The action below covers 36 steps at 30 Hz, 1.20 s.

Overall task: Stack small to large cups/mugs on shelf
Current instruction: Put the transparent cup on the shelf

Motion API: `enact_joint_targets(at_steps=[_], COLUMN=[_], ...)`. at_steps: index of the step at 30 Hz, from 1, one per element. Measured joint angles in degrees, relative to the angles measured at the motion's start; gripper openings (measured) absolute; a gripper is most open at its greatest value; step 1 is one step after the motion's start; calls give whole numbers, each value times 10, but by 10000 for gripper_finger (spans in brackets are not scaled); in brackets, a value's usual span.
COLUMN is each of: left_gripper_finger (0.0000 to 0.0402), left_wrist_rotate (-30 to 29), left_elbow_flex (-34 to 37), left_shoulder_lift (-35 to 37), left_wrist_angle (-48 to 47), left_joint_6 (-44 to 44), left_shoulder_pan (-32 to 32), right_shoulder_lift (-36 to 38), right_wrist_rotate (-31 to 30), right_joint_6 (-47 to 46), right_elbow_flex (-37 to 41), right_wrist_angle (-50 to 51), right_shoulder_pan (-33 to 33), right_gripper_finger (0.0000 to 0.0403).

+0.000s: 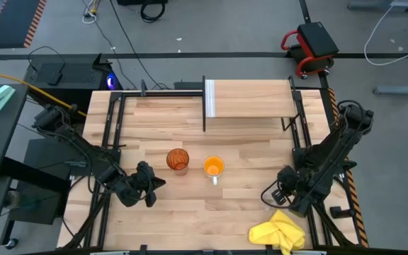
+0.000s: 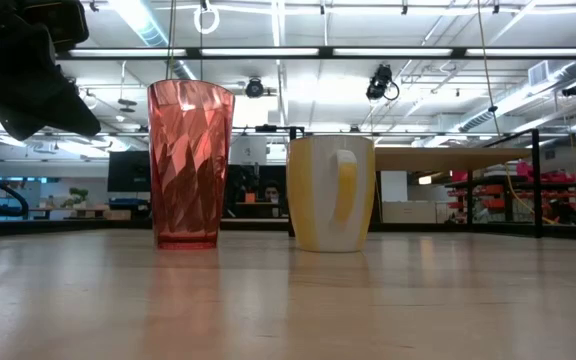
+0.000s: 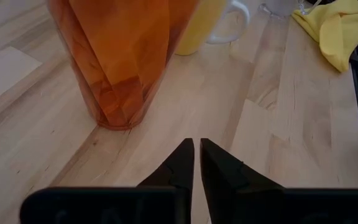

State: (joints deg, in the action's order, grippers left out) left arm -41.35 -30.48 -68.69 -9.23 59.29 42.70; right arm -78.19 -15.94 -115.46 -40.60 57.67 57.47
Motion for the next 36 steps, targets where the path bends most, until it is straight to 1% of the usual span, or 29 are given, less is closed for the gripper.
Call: enact_joint_targets(at_steps=[2, 4, 10, 14, 20, 27, 36], left_gripper_finger=[33, 30, 26, 32, 35, 28, 35], left_wrist_rotate=[0, 0, -10, -11, -11, -11, -11], left_elbow_flex=[0, 0, 0, 0, 0, 0, 0], left_shoulder_lift=[0, 0, 0, 0, 0, 0, 0], left_wrist_angle=[0, 0, 0, 0, 0, 0, 0], left_joint_6=[0, 0, -1, -1, -1, -4, -6], left_shoulder_pan=[0, 0, 0, 0, 0, 0, 0], right_shoulder_lift=[-4, -6, -14, -20, -33, -52, -55], right_wrist_rotate=[18, 23, 16, 4, -34, -35, -36], right_joint_6=[-15, -29, -34, -5, 59, 125, 201], right_elbow_flex=[0, 0, 0, 0, 0, 0, 0], right_wrist_angle=[-17, -42, -90, -123, -184, -207, -217], right_shoulder_pan=[13, 27, 50, 48, 30, -8, -64], right_gripper_finger=[0, 0, 0, 0, 0, 0, 0])
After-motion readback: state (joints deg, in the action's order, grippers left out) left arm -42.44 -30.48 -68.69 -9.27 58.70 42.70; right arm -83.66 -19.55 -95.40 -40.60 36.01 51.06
